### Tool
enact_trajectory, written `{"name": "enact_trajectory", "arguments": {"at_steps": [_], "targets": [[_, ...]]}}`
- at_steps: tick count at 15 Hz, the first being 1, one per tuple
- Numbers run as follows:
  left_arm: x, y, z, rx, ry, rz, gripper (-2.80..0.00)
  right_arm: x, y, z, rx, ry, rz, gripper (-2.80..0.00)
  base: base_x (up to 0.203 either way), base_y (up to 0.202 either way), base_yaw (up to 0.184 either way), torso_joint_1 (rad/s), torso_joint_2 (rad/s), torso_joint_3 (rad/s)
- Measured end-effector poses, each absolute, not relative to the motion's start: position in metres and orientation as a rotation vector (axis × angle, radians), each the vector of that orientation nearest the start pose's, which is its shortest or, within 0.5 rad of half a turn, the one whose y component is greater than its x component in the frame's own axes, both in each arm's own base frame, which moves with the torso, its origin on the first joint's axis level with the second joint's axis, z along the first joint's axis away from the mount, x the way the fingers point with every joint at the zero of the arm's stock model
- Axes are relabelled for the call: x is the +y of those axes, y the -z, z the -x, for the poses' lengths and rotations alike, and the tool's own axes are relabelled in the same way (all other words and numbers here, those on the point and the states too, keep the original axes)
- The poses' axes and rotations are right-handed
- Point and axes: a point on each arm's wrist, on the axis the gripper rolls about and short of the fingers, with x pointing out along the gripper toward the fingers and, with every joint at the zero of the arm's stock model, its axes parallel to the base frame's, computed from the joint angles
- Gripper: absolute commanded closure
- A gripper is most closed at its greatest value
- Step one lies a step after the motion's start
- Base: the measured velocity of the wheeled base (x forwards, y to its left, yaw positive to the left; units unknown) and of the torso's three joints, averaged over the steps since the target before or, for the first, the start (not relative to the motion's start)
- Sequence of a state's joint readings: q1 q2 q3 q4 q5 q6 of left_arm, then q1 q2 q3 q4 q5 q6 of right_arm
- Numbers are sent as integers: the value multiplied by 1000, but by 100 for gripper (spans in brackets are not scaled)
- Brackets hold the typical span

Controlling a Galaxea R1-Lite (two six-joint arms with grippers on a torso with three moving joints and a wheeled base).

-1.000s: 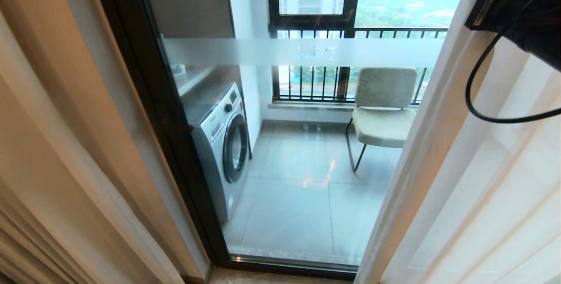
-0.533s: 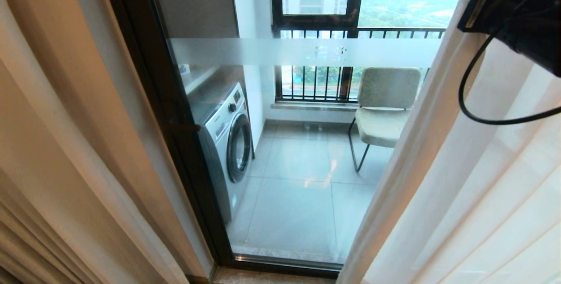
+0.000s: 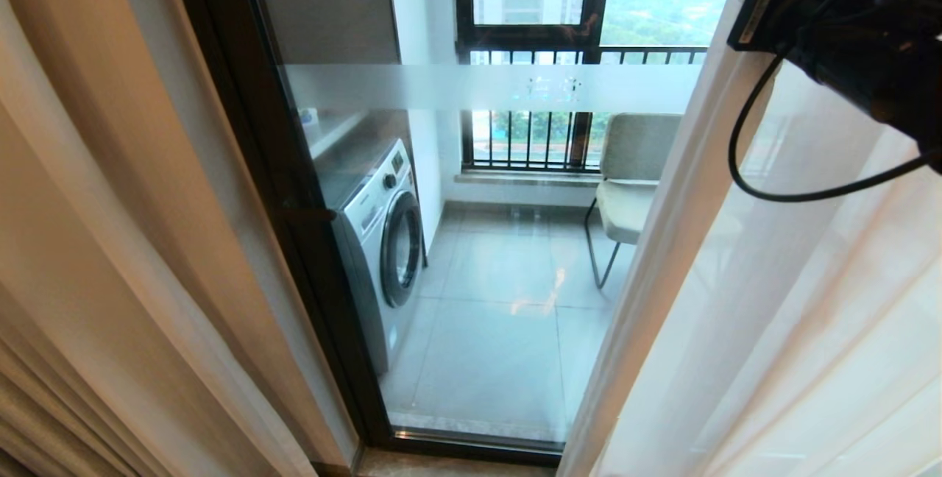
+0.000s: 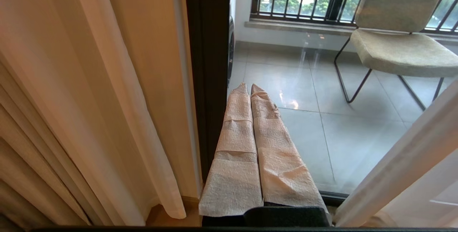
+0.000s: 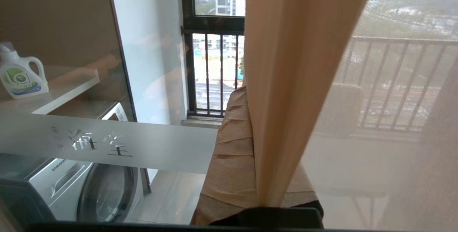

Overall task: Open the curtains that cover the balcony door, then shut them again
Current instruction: Close the inner curtains on both sides

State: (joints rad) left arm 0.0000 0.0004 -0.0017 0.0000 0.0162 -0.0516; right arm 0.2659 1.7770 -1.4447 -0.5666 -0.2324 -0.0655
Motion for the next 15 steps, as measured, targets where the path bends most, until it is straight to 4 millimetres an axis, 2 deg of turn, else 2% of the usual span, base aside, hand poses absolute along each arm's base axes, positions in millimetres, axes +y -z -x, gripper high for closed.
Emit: {"name": "enact_trajectory", "arguments": {"at_steps": [6, 8, 11, 15], "targets": [[0, -76, 23, -2, -17, 52, 0, 146, -325, -341, -223, -115, 36, 0, 0, 0, 0, 0, 0, 0], [0, -76, 23, -2, -16, 52, 0, 157, -326, -344, -231, -133, 34, 0, 0, 0, 0, 0, 0, 0], [0, -76, 23, -2, -16, 52, 0, 157, -325, -348, -231, -129, 35, 0, 0, 0, 0, 0, 0, 0], [0, -76, 23, -2, -16, 52, 0, 132, -329, -353, -229, -65, 43, 0, 0, 0, 0, 0, 0, 0]]}}
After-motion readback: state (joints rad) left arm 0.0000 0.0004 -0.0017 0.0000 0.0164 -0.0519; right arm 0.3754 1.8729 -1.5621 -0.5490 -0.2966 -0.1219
